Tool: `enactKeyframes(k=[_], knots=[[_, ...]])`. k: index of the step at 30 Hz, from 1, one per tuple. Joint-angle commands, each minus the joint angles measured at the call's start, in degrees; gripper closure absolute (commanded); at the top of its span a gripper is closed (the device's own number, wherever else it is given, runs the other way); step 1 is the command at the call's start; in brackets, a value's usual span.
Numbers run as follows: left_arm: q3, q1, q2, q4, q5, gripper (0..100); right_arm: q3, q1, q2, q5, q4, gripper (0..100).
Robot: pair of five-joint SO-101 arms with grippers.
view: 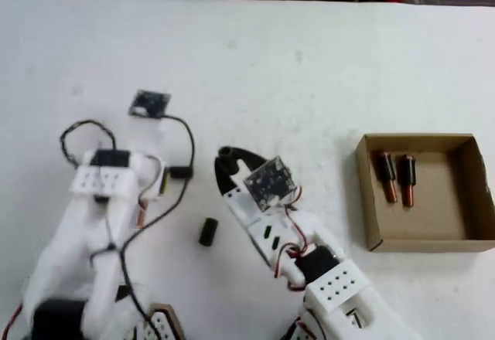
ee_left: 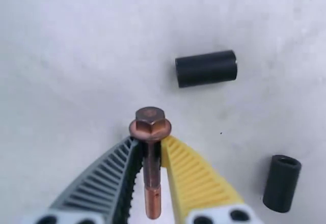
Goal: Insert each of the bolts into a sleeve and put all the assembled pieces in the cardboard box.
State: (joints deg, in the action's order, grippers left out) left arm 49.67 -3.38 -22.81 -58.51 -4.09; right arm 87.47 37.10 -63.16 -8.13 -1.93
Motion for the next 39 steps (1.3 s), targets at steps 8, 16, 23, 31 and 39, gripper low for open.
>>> enactKeyframes(k=[8, 16, 23, 31, 39], knots=[[-2.02, 2.15, -29.32, -9.58, -0.53, 98, 1.05, 0.04, -5.93, 0.62, -1.63, 98.1], [-5.98, 6.46, -32.31, -11.43, 0.09, 98, 1.93, -0.04, -26.77, 0.62, 16.31, 98.1], [-11.69, 6.46, -32.66, -11.43, 3.87, 98, 2.99, -0.04, -37.05, 0.62, 23.69, 98.1], [-19.52, 13.23, -32.75, -11.43, 4.04, 98, 8.18, 0.4, -39.96, 0.53, 19.65, 98.1], [-19.96, 20.7, -32.84, -6.86, 5.1, 98, 9.41, 1.8, -39.87, 0.62, 18.68, 98.1]])
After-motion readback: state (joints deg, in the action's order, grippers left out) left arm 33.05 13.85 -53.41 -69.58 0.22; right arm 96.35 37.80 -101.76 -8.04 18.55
